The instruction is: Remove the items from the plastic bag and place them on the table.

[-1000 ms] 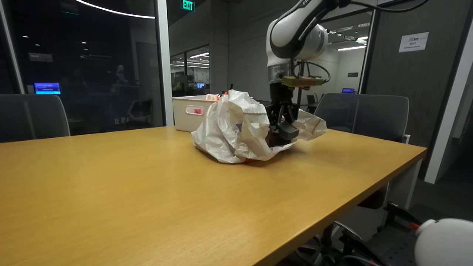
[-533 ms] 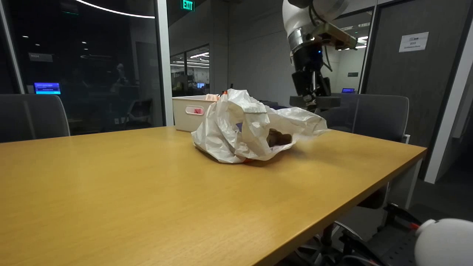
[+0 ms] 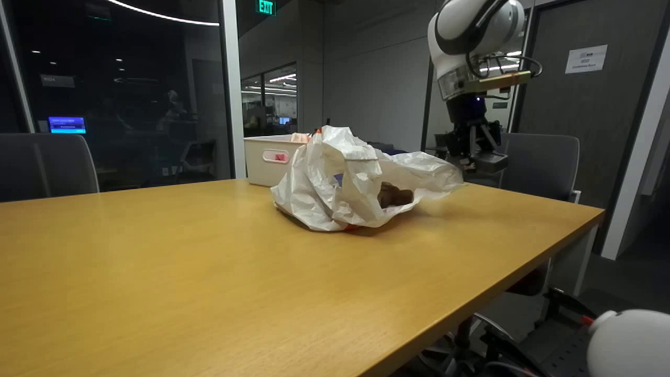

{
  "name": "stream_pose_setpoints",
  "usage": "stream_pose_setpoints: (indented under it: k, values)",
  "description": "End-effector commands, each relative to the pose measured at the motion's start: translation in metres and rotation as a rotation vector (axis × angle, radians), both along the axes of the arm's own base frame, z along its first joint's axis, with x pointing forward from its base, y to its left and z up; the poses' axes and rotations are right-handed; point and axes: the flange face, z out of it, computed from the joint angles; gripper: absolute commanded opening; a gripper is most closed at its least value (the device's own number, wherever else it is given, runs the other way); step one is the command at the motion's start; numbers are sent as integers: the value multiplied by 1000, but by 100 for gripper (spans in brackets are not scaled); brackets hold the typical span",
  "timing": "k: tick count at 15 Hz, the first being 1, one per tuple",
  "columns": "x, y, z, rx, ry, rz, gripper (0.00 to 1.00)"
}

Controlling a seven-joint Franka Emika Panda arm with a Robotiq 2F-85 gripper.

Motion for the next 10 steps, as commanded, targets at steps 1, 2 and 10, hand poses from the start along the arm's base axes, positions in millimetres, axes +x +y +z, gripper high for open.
stream_pose_setpoints:
  k: [1, 2, 10]
  values:
    - [14, -48, -31, -159, -65, -83, 32]
    - [17, -60, -40, -205, -79, -112, 32]
    - [6, -39, -16, -227, -172, -327, 100]
